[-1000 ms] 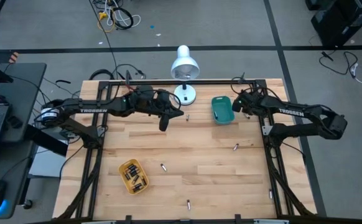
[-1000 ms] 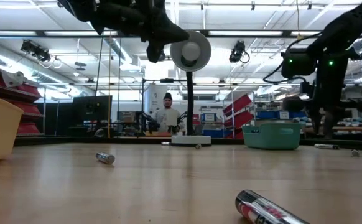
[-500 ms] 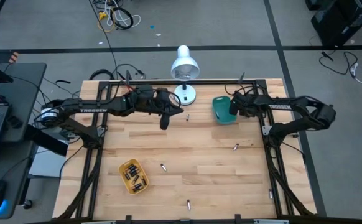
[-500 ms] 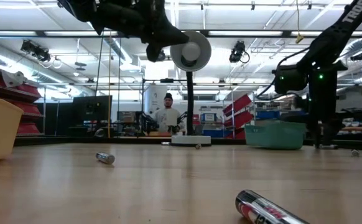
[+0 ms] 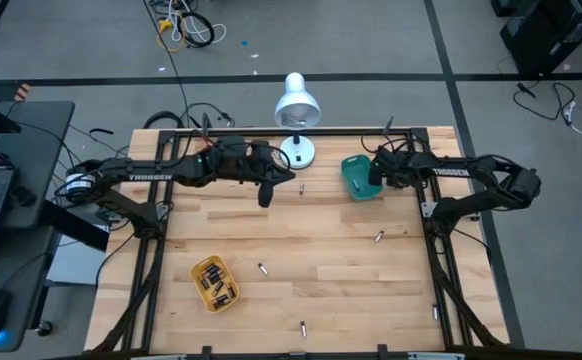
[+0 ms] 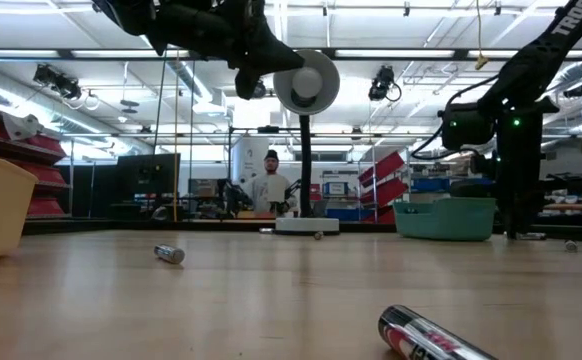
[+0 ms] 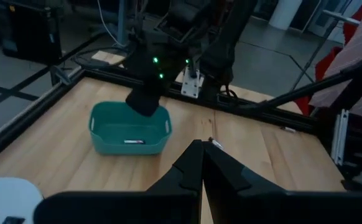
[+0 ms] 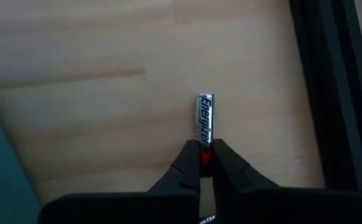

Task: Sort batteries
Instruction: Put the silver battery into the green bin

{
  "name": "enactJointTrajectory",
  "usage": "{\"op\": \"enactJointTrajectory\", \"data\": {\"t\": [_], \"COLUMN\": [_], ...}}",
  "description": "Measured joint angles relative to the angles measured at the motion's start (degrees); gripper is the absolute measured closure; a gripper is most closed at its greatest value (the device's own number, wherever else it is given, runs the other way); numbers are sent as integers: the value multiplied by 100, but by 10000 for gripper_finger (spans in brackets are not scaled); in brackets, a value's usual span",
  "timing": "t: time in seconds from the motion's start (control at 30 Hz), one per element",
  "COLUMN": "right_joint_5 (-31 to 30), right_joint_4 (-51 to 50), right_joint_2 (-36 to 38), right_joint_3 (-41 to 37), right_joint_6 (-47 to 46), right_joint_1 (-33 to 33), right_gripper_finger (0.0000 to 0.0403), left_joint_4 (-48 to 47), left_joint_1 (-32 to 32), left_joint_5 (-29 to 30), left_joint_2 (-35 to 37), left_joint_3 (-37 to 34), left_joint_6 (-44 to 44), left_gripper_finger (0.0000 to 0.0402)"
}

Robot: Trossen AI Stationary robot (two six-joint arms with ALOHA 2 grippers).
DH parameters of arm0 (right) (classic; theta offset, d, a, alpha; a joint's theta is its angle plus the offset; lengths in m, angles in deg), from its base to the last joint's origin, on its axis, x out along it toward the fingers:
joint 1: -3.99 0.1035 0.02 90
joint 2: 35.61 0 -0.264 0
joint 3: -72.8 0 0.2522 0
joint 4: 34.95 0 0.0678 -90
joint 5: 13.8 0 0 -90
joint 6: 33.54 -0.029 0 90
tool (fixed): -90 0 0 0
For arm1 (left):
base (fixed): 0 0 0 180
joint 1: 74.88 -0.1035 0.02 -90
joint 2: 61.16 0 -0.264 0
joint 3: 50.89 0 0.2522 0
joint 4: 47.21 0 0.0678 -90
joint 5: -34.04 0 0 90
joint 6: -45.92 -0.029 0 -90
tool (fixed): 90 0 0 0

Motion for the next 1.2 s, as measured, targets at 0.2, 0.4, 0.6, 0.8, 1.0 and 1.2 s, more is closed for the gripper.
{"op": "enactJointTrajectory", "data": {"t": [0.2,0.4,0.6,0.8,1.0,1.2], "right_joint_5": [154,193,66,123,528,1197], "right_joint_4": [-124,-147,-21,866,1012,1448], "right_joint_2": [317,1164,2080,2597,2379,2102], "right_joint_3": [-34,-29,-28,-15,-13,-13], "right_joint_6": [-108,-411,-343,184,360,798], "right_joint_1": [154,279,459,721,968,1139], "right_gripper_finger": [392,392,392,392,393,386], "left_joint_4": [449,494,326,287,283,251], "left_joint_1": [-19,-79,-330,-519,-559,-591], "left_joint_5": [27,214,232,234,440,600], "left_joint_2": [0,0,0,0,0,-97], "left_joint_3": [2,4,4,4,4,7], "left_joint_6": [-7,58,164,183,146,-154], "left_gripper_finger": [381,381,381,381,381,381]}}
